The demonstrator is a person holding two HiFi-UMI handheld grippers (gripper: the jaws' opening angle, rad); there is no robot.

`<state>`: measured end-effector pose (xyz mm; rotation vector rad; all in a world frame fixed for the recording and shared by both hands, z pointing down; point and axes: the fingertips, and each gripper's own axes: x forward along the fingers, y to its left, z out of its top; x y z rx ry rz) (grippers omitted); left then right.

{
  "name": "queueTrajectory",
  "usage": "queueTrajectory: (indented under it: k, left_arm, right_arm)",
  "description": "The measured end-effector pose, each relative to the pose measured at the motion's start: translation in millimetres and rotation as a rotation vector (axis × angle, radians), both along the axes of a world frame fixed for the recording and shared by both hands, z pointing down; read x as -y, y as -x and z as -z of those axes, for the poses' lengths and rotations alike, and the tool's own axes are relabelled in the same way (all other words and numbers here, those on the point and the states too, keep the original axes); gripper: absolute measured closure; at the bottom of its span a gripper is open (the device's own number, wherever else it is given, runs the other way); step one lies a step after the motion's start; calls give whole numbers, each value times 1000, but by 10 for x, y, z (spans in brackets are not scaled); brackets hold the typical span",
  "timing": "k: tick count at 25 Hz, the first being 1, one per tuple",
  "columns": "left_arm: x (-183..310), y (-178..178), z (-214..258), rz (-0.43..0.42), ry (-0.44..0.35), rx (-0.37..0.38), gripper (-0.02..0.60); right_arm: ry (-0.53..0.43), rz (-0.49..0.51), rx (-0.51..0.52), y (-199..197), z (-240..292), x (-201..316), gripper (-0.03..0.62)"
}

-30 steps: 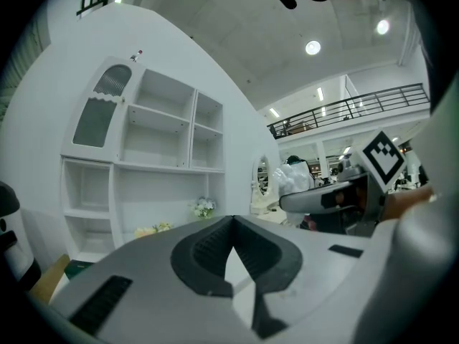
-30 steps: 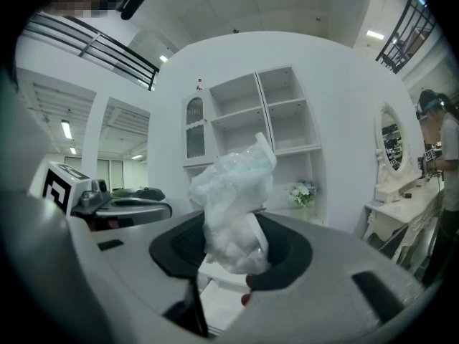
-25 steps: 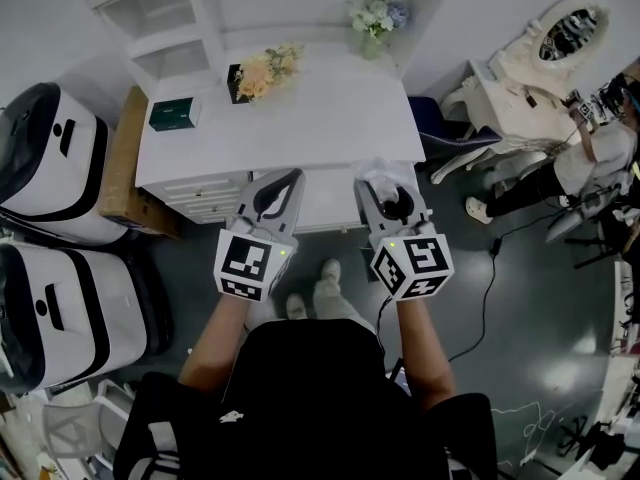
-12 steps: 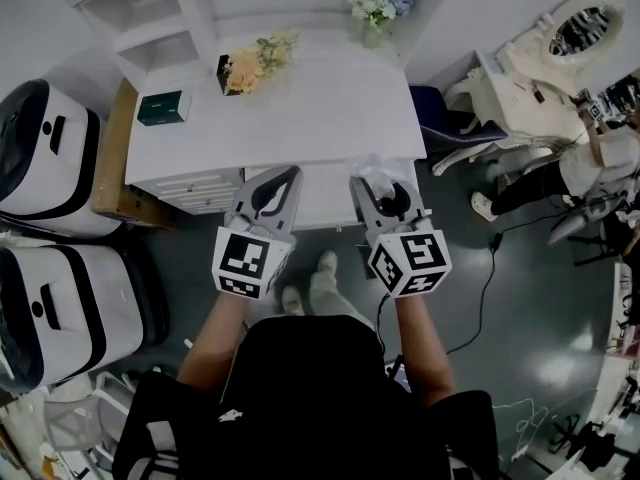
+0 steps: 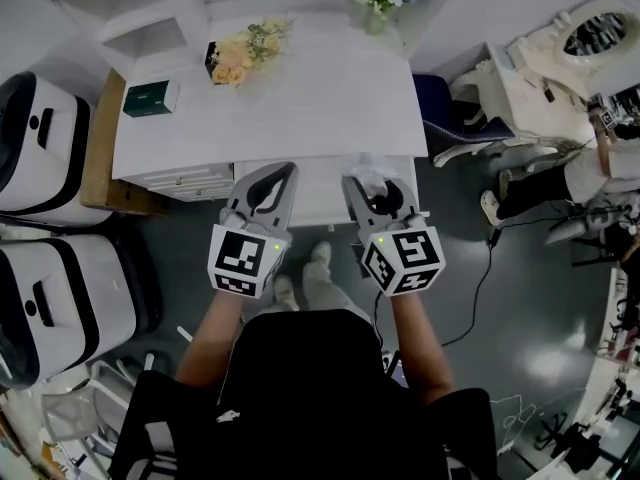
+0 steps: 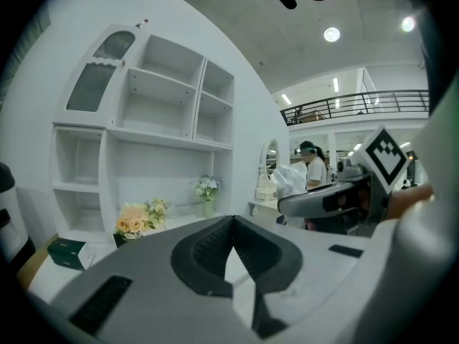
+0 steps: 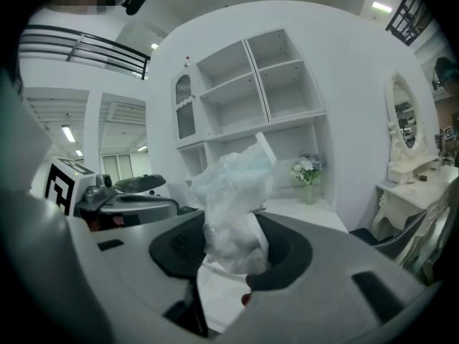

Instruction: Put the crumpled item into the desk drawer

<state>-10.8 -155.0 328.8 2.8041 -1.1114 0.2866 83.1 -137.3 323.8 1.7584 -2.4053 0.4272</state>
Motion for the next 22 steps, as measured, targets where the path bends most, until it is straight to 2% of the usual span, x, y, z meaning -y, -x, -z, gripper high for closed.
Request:
queueTrajectory:
  k: [11, 22]
  left_arm:
    - [250, -195, -319, 9, 61, 0, 575]
    - [422, -233, -676, 29, 99, 49, 575]
  right_arm:
    - [78, 47, 2, -131, -383, 248, 451]
    - [183, 112, -16, -144, -869, 383, 451]
